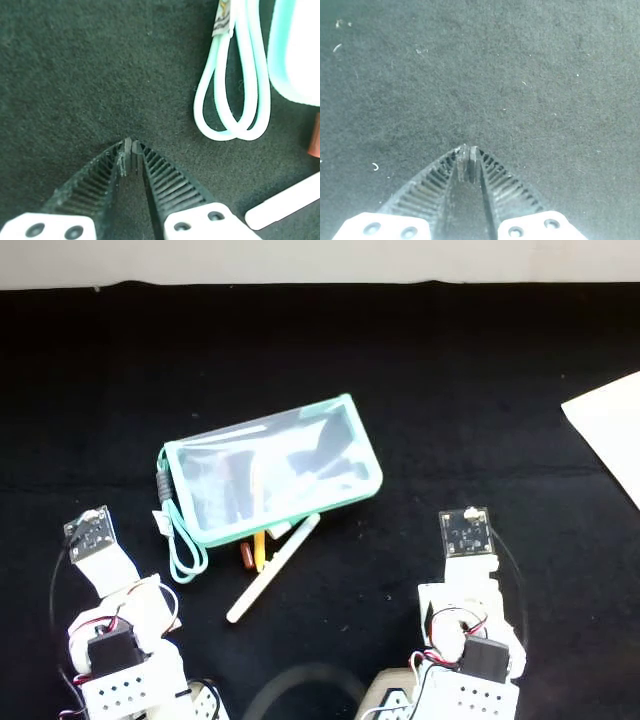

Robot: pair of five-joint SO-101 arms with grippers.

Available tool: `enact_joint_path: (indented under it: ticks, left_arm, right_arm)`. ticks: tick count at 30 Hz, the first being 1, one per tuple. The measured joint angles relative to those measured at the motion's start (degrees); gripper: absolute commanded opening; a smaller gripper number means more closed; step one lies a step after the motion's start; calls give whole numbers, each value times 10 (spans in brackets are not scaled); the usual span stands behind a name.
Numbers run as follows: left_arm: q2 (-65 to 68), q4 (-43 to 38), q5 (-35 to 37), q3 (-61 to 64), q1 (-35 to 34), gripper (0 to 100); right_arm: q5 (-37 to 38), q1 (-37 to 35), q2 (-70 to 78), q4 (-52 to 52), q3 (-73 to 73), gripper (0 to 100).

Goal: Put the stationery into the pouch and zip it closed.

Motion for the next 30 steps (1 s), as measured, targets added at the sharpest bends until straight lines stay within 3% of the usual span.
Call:
enact_joint_path:
  ticks: [23,26,28,30]
  left_arm:
    - [0,0,0,0,3,11]
    - [0,2,0,0,32,13]
    - [0,2,0,0,56,13]
    - [0,2,0,0,84,14]
  right_arm:
    - [0,0,0,-6,0,6]
    - [35,1,0,-26,0,7]
    - [88,11,0,-30,0,49]
    - [114,32,0,-31,-1,167]
